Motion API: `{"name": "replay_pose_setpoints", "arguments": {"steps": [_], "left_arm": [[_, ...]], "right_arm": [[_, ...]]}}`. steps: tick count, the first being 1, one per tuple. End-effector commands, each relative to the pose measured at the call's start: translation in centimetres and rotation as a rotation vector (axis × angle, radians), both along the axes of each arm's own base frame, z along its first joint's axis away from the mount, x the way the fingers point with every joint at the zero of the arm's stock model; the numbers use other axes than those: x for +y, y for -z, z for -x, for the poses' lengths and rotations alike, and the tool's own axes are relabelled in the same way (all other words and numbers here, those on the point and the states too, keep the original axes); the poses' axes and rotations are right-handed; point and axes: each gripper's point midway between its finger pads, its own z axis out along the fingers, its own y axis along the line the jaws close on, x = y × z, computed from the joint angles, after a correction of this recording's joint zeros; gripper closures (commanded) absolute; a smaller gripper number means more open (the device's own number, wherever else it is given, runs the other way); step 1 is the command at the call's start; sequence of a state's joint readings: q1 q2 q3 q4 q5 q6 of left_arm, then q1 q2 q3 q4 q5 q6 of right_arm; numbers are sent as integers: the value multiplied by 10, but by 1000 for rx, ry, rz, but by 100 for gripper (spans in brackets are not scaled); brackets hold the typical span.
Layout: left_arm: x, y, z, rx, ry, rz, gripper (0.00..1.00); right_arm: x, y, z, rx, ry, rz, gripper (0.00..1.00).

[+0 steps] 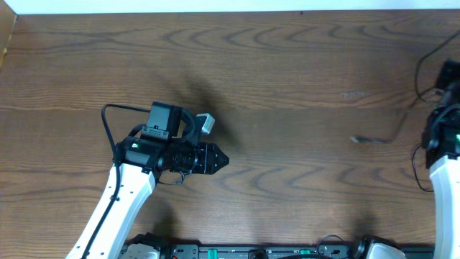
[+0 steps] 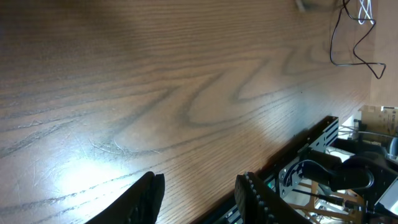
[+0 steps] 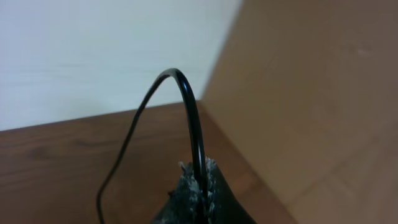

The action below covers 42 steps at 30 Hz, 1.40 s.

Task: Untangle cables
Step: 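Carry the black cable off to the right with right gripper, then hold left gripper still while right gripper places cable at right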

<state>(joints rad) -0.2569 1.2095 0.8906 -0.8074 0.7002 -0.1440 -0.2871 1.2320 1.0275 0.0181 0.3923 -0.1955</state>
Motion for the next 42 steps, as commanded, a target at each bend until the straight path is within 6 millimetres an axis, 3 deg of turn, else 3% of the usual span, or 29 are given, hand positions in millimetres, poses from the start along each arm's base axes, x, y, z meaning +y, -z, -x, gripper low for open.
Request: {"name": "replay_pose_setpoints", "arguments": {"steps": [1, 6, 12, 21, 22, 24, 28, 42], "left_arm": [[2, 1, 1, -6, 5, -8, 58], [2, 1, 1, -6, 5, -8, 58], [2, 1, 1, -6, 5, -8, 58], [2, 1, 1, -7, 5, -7, 58], [2, 1, 1, -7, 5, -7, 58], [2, 1, 1, -7, 5, -8, 58], [2, 1, 0, -10, 4, -11, 58], [2, 1, -1, -15, 3, -13, 58]], "right_arm": [[-39, -6, 15, -62, 117, -26, 99], [-70, -3, 28, -99, 189, -56, 99], [-94, 24, 31, -98, 255, -145, 99], [-94, 81, 14, 16, 211, -263, 97], [-91, 88, 11, 35, 190, -282, 80], [-83, 101, 5, 67, 138, -320, 60], [-70, 124, -3, 115, 71, -399, 47], [-48, 185, -3, 254, 26, -581, 46]]}}
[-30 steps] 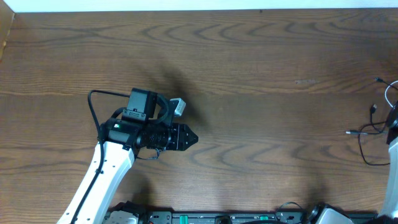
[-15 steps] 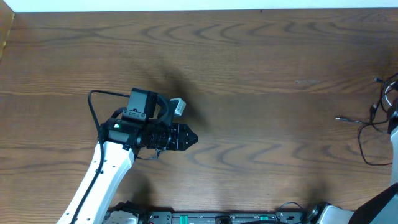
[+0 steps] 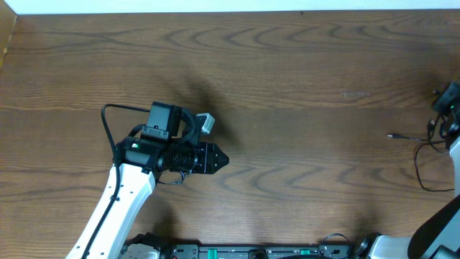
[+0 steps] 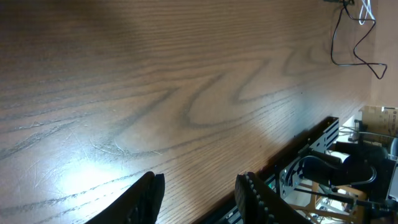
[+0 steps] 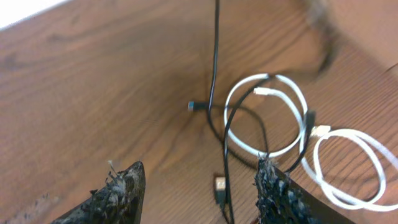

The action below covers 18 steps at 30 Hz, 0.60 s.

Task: Untangle cables
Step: 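Hold left gripper still while right gripper places cable at right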

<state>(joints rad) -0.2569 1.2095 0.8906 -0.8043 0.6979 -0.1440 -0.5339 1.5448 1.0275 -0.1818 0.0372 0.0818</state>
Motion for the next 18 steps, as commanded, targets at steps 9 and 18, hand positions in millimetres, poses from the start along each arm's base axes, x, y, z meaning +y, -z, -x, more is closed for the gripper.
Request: {"name": "replay_pose_setpoints", "arguments": {"steps": [9, 18], "left_arm": [[2, 1, -1, -12, 3, -12, 57], [2, 1, -1, -15, 4, -11, 58]], "right_arm": [[16, 31, -2, 51, -37, -120, 47], [51, 30, -15, -14, -170, -277, 41]]}}
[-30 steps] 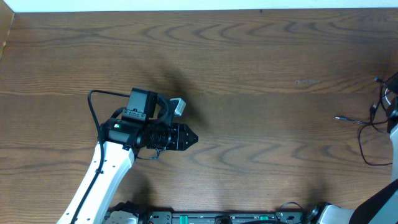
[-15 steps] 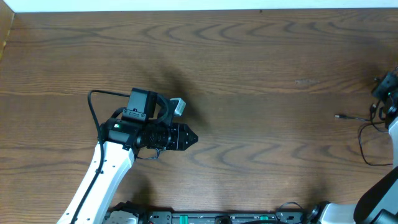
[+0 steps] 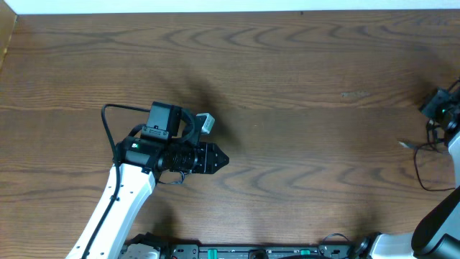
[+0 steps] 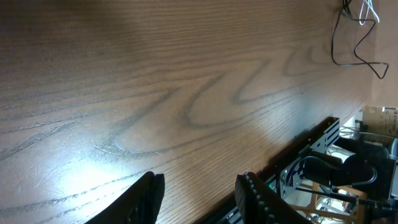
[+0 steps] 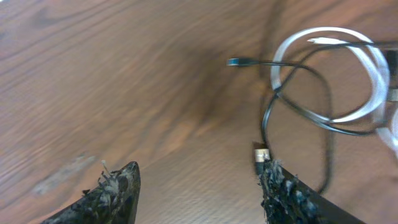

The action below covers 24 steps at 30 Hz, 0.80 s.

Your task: Untangle cables

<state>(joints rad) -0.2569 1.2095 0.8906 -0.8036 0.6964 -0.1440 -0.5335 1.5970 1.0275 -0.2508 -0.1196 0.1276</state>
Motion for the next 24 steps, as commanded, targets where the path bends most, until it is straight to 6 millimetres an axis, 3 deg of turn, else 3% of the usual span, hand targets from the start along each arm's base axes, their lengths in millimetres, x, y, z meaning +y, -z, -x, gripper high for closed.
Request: {"name": "replay_pose_setpoints", "arguments": {"steps": [1, 6, 13, 24], "left_arm": [[2, 1, -1, -15, 4, -10, 58], [2, 1, -1, -15, 4, -10, 58], [1, -1, -6, -38, 3, -4, 57], [7, -3, -31, -153, -33, -56, 57]], "right_arm": [[26, -4, -12, -61, -99, -112, 41], [49, -10, -19, -115, -158, -237, 39], [105, -16, -33, -141, -319, -332, 40], [234, -10, -43, -62, -607, -301, 37]]}}
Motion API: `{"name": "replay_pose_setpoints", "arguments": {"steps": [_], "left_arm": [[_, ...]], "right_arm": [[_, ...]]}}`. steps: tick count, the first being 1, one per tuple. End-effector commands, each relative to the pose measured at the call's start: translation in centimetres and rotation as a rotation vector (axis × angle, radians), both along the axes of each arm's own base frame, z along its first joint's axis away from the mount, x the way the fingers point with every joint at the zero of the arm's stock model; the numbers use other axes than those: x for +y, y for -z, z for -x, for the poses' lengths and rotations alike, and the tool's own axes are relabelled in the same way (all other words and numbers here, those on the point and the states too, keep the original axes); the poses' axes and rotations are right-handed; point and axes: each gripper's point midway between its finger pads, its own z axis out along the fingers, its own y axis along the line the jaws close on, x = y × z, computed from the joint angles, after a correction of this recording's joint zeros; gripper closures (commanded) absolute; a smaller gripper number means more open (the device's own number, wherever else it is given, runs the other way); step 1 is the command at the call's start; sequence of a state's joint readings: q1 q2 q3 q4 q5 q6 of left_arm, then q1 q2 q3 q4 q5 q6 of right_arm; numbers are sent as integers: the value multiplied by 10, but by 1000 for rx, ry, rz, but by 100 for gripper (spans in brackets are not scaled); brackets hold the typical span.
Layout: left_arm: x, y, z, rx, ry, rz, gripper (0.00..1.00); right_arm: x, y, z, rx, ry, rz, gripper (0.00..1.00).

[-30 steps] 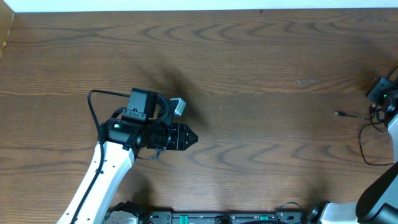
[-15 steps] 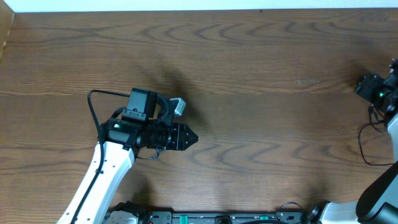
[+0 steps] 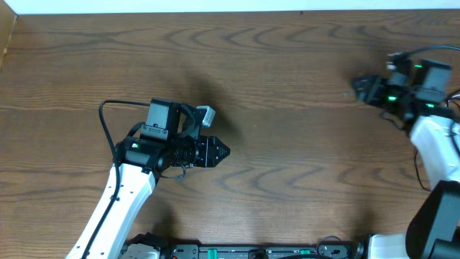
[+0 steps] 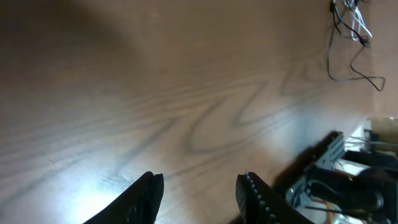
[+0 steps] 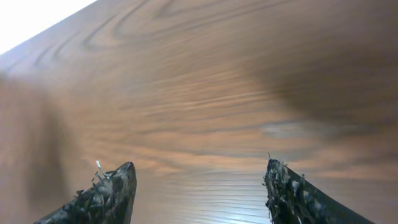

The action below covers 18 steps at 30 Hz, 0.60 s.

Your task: Untangle cables

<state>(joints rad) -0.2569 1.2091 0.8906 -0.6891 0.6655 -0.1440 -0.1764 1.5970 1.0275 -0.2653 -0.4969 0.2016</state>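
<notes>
The cables (image 4: 350, 22) lie in a small black and white heap at the table's far right, seen at the top right of the left wrist view, with a black loop (image 4: 354, 73) trailing out. In the overhead view only one black strand (image 3: 418, 175) shows beside the right arm. My right gripper (image 3: 357, 86) stands open over bare wood at the back right, away from the heap; its fingers (image 5: 112, 196) hold nothing. My left gripper (image 3: 221, 152) is open at the middle left, also with nothing in it (image 4: 199, 186).
The wooden table (image 3: 287, 180) runs to a white wall at the back. A rack of equipment (image 4: 329, 174) sits beyond the front edge. The left arm's own black cable (image 3: 108, 119) loops beside its wrist.
My right gripper, open over the cable heap at the right edge, now stands further left and back over bare wood. The left gripper has shifted slightly.
My right gripper was shut on a black cable, its plug end stretched out onto the table. Then it was open above the heap with the cable let go near the right edge. It stayed open there, and now is away from the heap.
</notes>
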Motion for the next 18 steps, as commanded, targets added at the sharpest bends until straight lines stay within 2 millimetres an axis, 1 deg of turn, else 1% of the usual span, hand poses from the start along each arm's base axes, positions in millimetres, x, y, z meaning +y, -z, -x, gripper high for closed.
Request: {"name": "replay_pose_setpoints", "arguments": {"steps": [1, 3, 7, 10, 11, 12, 14, 15, 16, 17, 18], "left_arm": [[13, 7, -11, -47, -39, -83, 57], [22, 11, -17, -66, -72, -143, 57], [51, 21, -30, -91, -188, -298, 57], [77, 25, -38, -96, -315, -411, 57], [83, 26, -40, -95, -351, -436, 56], [90, 27, -41, -93, -389, -462, 52], [99, 28, -40, -82, -440, -500, 51], [103, 30, -38, -69, -461, -516, 51], [107, 31, -35, -53, -475, -530, 51], [108, 33, -31, -33, -478, -539, 51], [109, 35, -26, -16, -473, -548, 50]], "right_arm": [[35, 3, 0, 1, -75, 50, 37], [54, 7, 1, -1, -118, 100, 35], [84, 14, 8, -2, -190, 217, 33], [99, 20, 15, 10, -216, 296, 31], [103, 22, 18, 20, -223, 313, 31], [106, 25, 22, 34, -230, 334, 31], [110, 32, 32, 72, -241, 368, 28], [110, 37, 38, 98, -247, 387, 24], [109, 41, 44, 127, -252, 403, 17], [108, 44, 50, 152, -256, 414, 7], [108, 48, 57, 186, -258, 415, 1]]}}
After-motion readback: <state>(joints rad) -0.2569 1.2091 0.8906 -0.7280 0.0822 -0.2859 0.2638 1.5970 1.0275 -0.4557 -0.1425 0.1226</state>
